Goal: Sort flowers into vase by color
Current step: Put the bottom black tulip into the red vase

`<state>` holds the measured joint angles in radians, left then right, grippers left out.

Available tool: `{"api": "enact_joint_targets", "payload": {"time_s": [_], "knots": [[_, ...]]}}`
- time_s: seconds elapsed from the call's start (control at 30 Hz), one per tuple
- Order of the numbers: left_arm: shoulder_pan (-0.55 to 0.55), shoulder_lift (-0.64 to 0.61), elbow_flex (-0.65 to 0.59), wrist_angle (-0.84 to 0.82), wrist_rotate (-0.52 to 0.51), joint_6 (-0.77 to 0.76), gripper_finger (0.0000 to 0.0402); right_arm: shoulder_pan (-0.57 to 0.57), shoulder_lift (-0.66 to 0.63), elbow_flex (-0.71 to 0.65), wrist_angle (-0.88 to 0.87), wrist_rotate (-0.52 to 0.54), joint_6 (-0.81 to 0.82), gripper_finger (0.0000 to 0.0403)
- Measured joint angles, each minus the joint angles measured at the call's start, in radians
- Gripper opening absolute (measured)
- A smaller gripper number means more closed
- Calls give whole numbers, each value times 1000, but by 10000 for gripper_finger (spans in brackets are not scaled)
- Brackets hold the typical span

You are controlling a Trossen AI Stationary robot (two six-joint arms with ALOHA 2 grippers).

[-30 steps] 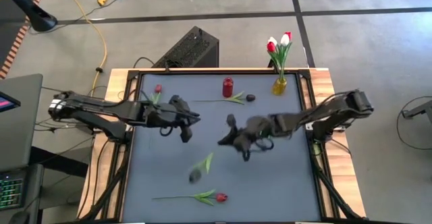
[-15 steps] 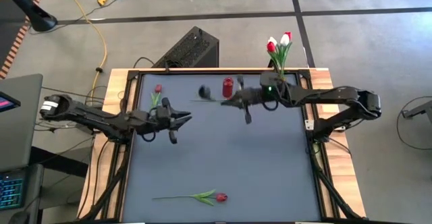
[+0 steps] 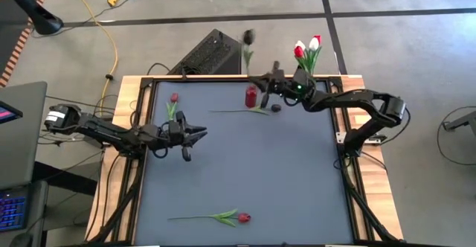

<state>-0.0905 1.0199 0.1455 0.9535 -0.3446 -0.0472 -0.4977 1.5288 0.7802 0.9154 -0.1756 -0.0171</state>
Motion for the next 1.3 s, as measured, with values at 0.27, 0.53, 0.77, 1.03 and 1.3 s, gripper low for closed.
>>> {"api": "enact_joint_targets", "payload": {"time_s": [0.27, 0.53, 0.77, 1.03, 1.3], "knots": [[1, 0, 0, -2, 20, 2, 65, -14, 21, -50, 102, 159, -6, 17], [1, 0, 0, -6, 23, -3, 65, -16, 160, -52, 362, 175, 43, 17], [1, 0, 0, -26, 27, -26, 65, -23, 175, -52, 348, 175, 44, 17], [1, 1, 0, -37, 28, -45, 65, -22, 169, -52, 316, 175, 44, 17], [1, 1, 0, -60, 29, -47, 65, -15, 87, -52, 164, 173, 34, 17]]}}
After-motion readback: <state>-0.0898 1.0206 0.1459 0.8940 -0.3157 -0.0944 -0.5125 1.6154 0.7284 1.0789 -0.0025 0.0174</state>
